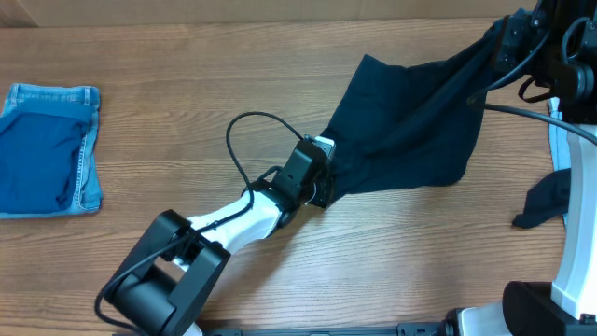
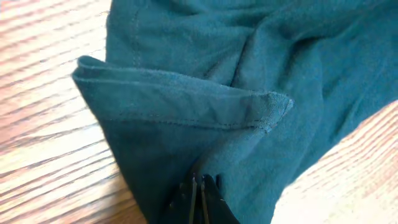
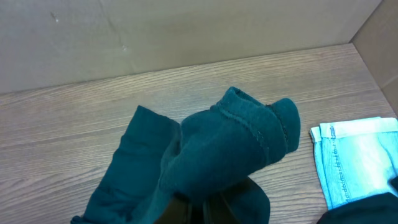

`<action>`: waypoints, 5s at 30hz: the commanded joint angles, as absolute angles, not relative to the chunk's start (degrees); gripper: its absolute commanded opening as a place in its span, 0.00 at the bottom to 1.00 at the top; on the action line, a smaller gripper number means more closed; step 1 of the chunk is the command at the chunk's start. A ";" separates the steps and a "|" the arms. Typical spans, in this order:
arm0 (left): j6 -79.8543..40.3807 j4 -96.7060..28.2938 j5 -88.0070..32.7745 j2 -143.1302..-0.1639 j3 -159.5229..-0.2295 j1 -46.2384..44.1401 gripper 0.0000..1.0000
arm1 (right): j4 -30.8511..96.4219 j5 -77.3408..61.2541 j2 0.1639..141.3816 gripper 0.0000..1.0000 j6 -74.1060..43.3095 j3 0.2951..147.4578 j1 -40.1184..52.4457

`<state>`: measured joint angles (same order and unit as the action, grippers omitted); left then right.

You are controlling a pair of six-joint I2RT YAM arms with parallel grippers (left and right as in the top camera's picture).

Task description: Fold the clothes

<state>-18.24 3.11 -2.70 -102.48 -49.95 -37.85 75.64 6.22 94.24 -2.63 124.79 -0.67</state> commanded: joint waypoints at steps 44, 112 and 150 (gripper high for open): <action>-5.08 -19.18 3.42 -66.26 -72.49 -3.42 0.04 | 92.73 -14.83 115.07 0.62 2.72 126.34 1.96; -7.70 3.25 6.59 -66.26 -72.49 -3.40 0.04 | 41.74 -1.56 121.82 0.54 -6.04 94.06 46.57; 0.25 -11.33 11.16 -66.35 -72.49 -3.38 0.04 | 64.95 -4.25 109.78 0.81 13.52 90.61 38.09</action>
<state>-1.04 -12.25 9.15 -67.24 -71.00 -3.64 67.51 -7.60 110.74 13.04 95.96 34.39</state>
